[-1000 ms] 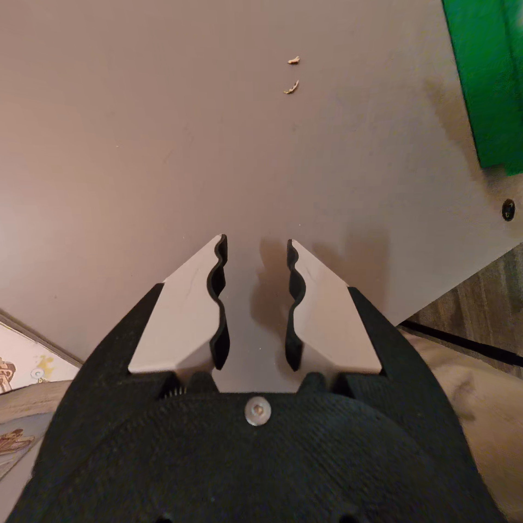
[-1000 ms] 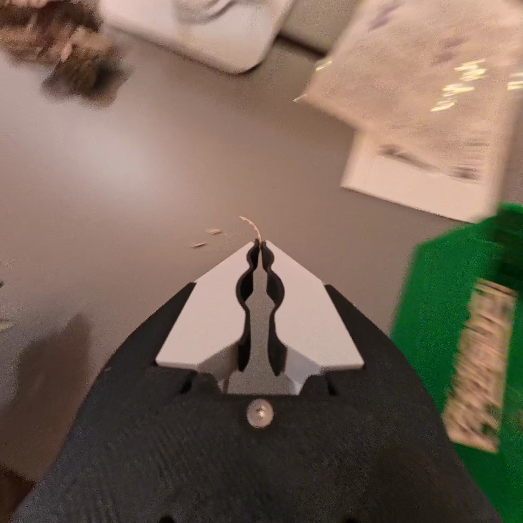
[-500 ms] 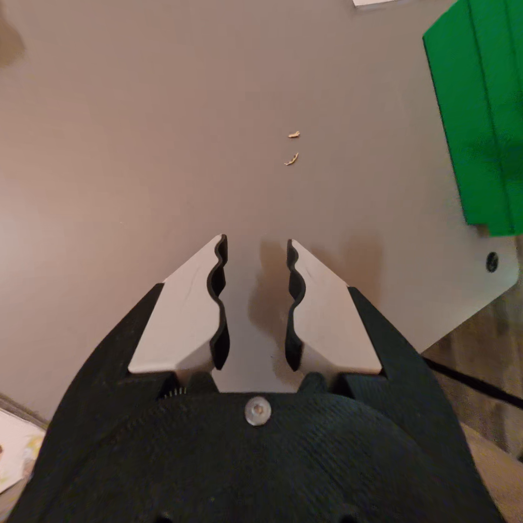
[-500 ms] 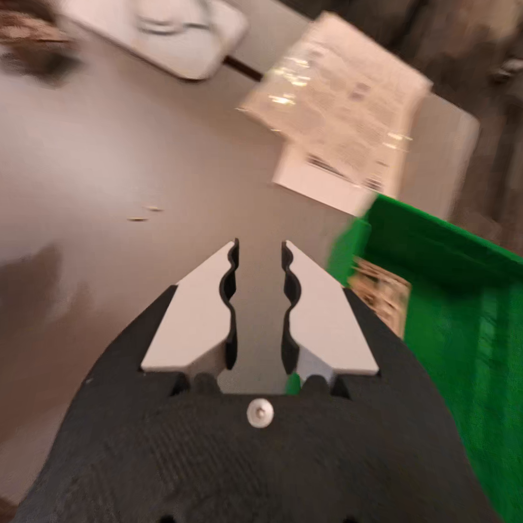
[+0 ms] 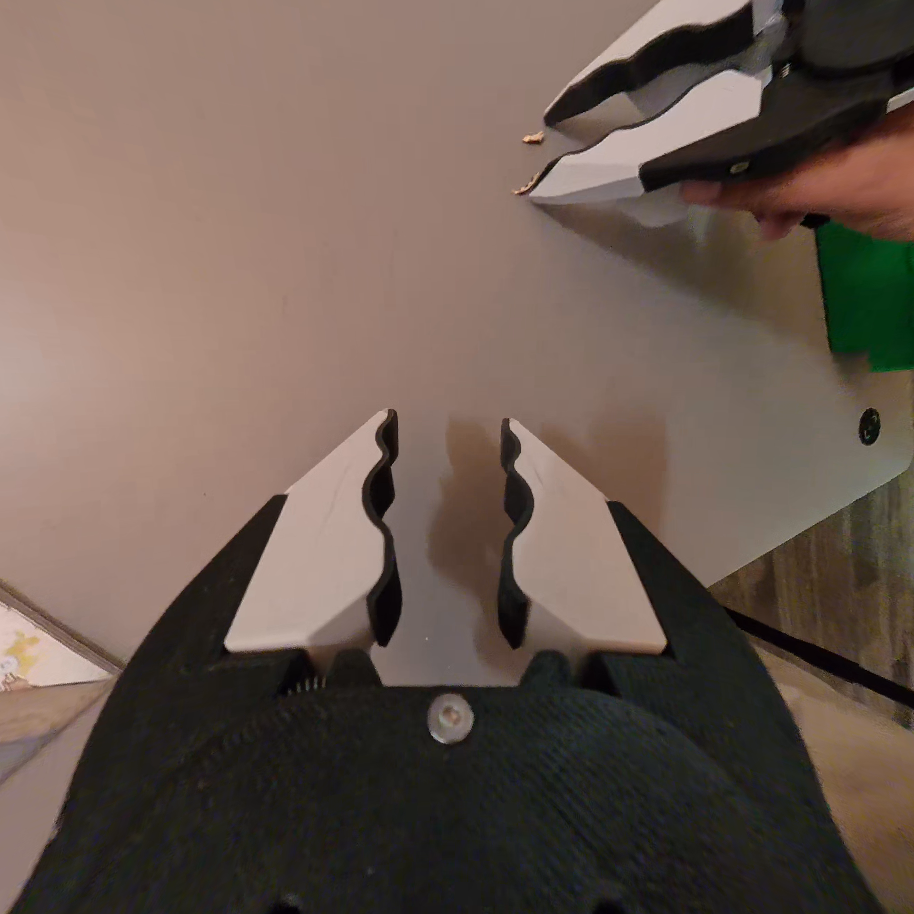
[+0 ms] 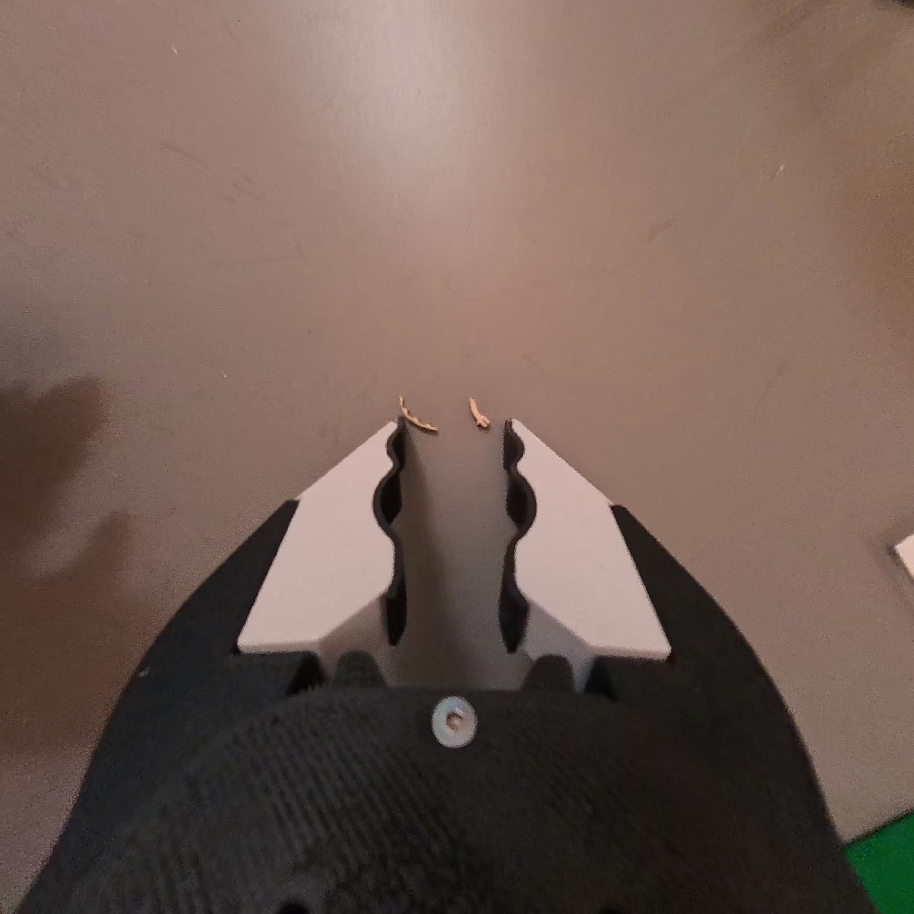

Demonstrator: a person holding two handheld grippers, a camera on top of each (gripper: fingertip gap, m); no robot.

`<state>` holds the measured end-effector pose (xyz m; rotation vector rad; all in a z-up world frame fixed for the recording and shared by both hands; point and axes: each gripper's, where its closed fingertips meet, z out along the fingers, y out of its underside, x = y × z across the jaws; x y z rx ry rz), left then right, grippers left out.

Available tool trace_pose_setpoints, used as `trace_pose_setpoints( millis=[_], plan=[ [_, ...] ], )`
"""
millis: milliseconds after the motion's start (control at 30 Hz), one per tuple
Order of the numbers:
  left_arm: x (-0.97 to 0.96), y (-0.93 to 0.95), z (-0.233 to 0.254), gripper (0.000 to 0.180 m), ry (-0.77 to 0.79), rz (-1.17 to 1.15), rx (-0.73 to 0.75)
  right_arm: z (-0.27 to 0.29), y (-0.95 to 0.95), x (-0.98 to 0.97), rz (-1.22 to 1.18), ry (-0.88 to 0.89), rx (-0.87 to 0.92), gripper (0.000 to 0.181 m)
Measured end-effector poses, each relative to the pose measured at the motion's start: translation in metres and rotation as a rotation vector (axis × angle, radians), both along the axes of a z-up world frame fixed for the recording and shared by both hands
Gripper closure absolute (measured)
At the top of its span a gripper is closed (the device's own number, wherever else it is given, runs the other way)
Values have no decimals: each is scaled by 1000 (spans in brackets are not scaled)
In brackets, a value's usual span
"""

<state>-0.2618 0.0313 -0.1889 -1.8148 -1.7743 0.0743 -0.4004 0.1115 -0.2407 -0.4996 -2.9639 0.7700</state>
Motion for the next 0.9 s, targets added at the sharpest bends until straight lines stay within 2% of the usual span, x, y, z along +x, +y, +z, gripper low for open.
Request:
trace_pose_setpoints(
  millis=[167,200,300,400,533,667,900],
  plan=[
    [1,-4,-6,144,-14,22,0,0,-9,2,65,8,-2,143],
    [-1,-5,-5,144,-12,25,0,-1,-8,0,77,26,16,148],
    [-8,-6,-3,144,-1,35,1,-2,-8,1,124,35,39,181],
    [-14,-7,-1,144,5,37,2,-2,-8,2,102,37,24,181],
    [-18,-7,0,144,10,35,1,1,-9,1,-32,-76,-31,181],
    [-19,-6,0,144,8,32,0,41,-8,-15,-167,-53,-174,181],
    [-20,2,-2,145,5,11,2,140,53,-40,-409,99,-304,181]
  ],
)
